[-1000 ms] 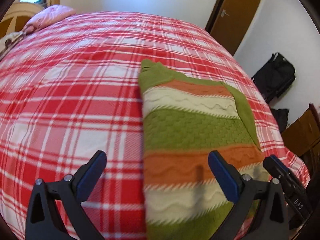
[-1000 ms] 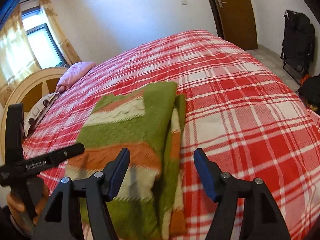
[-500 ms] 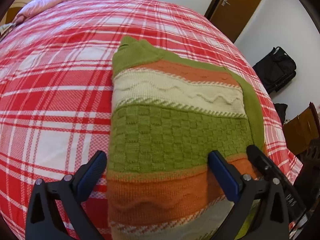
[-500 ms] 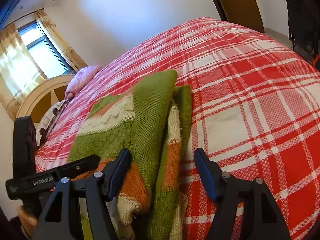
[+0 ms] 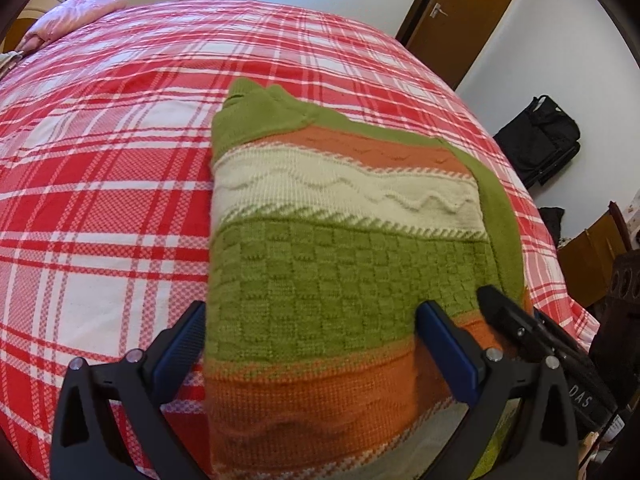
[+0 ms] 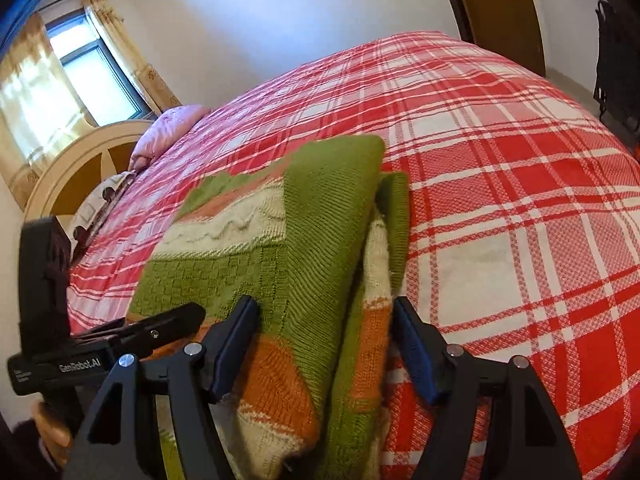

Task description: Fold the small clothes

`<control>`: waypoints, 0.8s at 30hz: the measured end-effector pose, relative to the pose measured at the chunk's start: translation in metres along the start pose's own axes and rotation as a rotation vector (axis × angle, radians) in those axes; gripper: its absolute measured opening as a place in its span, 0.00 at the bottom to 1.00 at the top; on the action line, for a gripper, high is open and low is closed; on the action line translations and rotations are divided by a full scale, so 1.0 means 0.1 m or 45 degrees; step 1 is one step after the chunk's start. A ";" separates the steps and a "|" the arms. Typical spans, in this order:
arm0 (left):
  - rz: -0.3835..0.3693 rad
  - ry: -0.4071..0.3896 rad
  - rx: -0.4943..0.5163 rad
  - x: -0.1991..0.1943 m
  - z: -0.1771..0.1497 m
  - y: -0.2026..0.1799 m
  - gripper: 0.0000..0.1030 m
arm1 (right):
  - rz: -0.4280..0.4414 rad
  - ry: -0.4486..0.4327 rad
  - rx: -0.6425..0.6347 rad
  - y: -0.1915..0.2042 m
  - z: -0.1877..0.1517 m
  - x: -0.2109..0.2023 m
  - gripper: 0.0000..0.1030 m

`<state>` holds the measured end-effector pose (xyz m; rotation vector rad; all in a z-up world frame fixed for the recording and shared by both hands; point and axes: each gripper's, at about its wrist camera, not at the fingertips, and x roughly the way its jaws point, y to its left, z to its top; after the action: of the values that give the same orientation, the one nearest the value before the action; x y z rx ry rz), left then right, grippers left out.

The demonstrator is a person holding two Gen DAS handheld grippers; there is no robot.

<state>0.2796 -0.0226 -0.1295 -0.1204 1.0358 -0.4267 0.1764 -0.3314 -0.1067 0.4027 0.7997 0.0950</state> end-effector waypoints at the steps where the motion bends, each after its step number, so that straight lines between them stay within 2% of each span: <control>1: -0.015 0.000 0.007 0.00 0.00 0.01 1.00 | -0.016 -0.021 0.024 -0.05 0.01 -0.05 0.68; 3: -0.027 0.001 0.022 -0.01 0.00 0.01 1.00 | -0.050 -0.064 0.064 -0.14 0.01 -0.14 0.68; 7: -0.046 0.004 0.014 0.00 0.01 0.03 1.00 | 0.026 -0.041 0.123 -0.27 -0.02 -0.12 0.68; 8: -0.042 0.002 0.015 0.00 0.00 0.02 1.00 | 0.052 -0.026 0.117 -0.25 -0.02 -0.11 0.69; 10: -0.037 -0.003 0.016 0.01 0.00 0.01 1.00 | 0.207 0.041 0.112 -0.19 -0.03 -0.04 0.69; 11: -0.041 -0.003 0.014 0.01 0.00 0.01 1.00 | 0.223 0.059 0.091 -0.13 -0.04 -0.02 0.69; 14: -0.061 0.000 0.011 0.00 0.00 0.04 1.00 | 0.129 0.064 -0.074 0.08 -0.08 0.02 0.69; 16: -0.074 -0.001 0.013 0.00 0.00 0.05 1.00 | 0.147 0.053 -0.038 0.05 -0.09 0.04 0.68; 19: -0.060 -0.004 0.009 0.01 0.00 0.03 1.00 | 0.128 0.022 0.034 0.02 -0.12 0.04 0.55; 22: -0.046 -0.011 0.027 0.02 0.01 -0.01 1.00 | 0.107 0.006 0.070 0.12 -0.15 0.00 0.38; 23: -0.048 -0.010 0.026 0.02 0.01 -0.01 0.98 | 0.128 0.003 0.103 0.14 -0.16 -0.02 0.34; 24: -0.053 -0.011 0.025 0.01 0.01 -0.01 0.90 | 0.139 0.000 0.142 0.15 -0.18 -0.04 0.32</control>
<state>0.2801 -0.0238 -0.1294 -0.1266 1.0218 -0.4737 0.1618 -0.3129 -0.1093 0.5523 0.7852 0.1527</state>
